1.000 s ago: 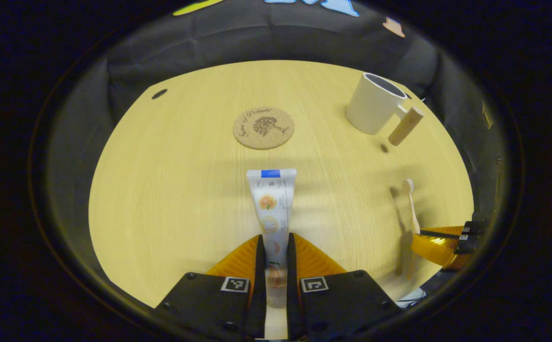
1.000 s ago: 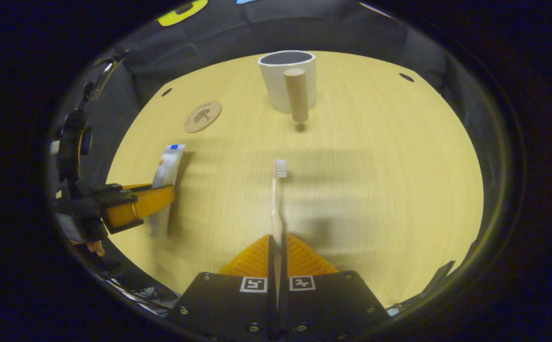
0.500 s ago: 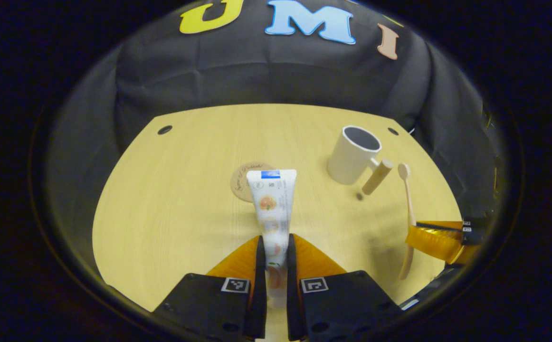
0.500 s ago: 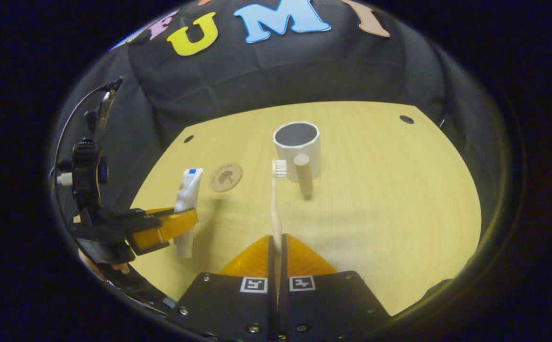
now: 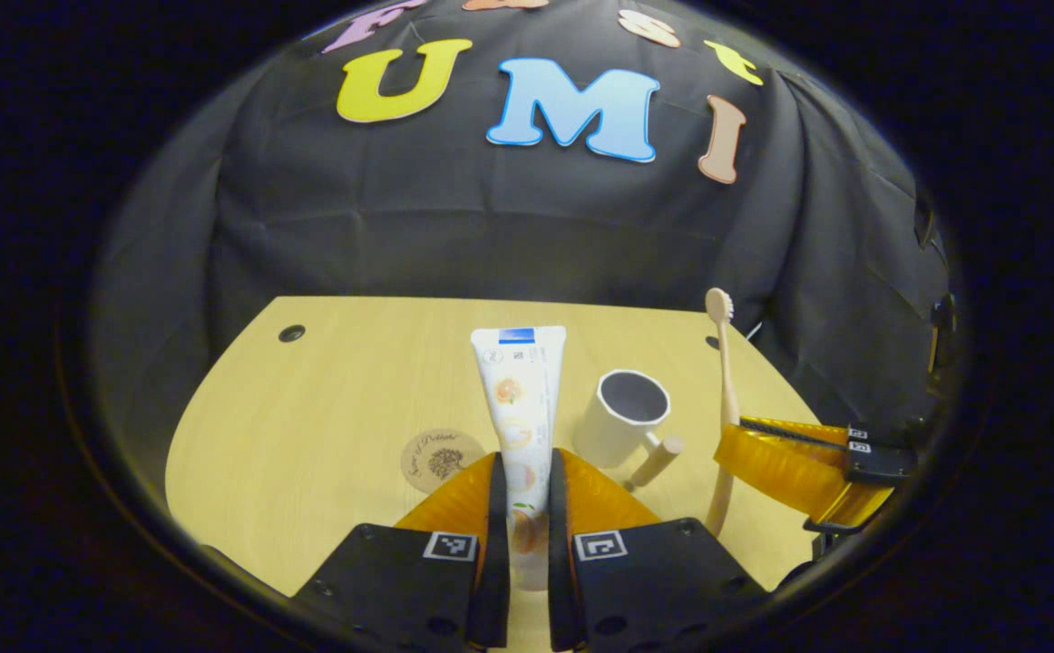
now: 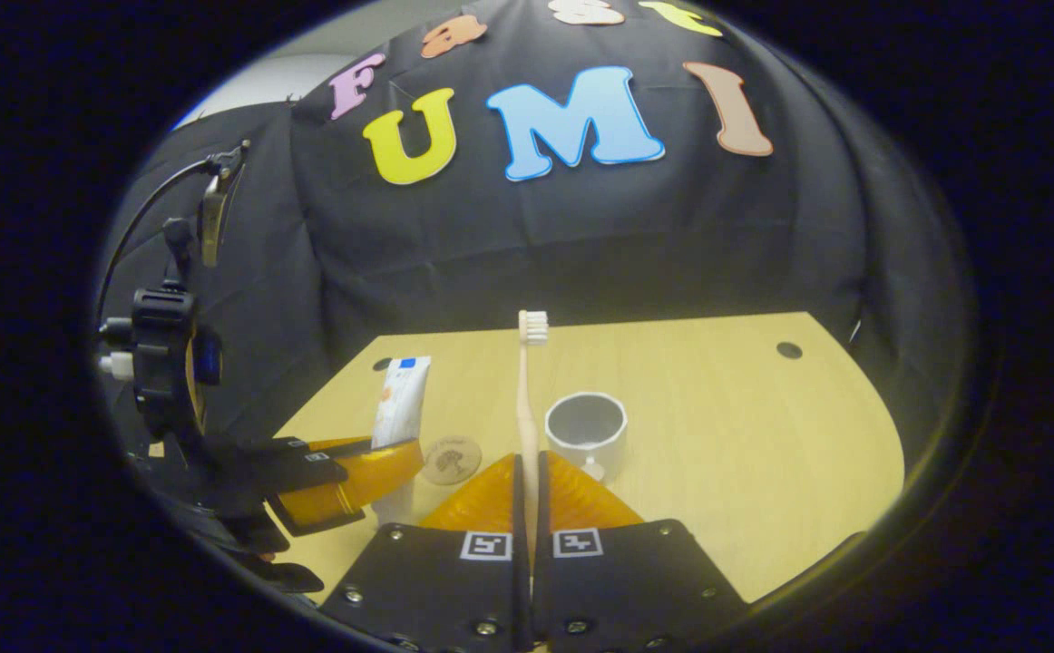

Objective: Put the toothbrush and toothpaste on the desktop into the cup, then pick up the cup and place it on the coaster on the desktop.

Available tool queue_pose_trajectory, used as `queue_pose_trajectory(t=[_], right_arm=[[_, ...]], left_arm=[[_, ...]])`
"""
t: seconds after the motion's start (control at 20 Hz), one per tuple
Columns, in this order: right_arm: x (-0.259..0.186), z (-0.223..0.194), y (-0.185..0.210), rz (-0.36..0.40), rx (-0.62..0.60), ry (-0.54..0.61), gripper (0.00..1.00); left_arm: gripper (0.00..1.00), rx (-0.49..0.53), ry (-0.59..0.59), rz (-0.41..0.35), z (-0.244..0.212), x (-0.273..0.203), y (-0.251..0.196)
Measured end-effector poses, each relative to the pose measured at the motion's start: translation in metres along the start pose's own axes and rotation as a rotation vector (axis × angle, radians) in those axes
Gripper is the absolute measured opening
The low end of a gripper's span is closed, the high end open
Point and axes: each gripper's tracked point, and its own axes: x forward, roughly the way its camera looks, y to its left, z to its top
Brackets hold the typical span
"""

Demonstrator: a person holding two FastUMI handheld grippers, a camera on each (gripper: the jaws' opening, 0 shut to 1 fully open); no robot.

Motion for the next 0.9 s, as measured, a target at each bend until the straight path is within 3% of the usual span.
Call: queue_pose_trajectory(t=[0.2, 0.5, 0.55, 0.9], right_arm=[[0.011, 0.040, -0.002, 0.007, -0.023, -0.139, 0.02], [0.046, 0.076, -0.022, 0.008, -0.018, -0.247, 0.05], [0.055, 0.075, -0.026, 0.001, -0.020, -0.247, 0.02], [0.111, 0.067, -0.045, -0.032, -0.065, -0.225, 0.02]], left_arm=[[0.25, -0.002, -0.096, -0.014, 0.038, 0.001, -0.006], [0.24, 0.045, -0.204, -0.005, 0.071, -0.003, -0.013], [0.25, 0.052, -0.218, -0.006, 0.078, -0.004, -0.014], [0.24, 0.025, -0.295, -0.012, 0.104, -0.013, -0.022]])
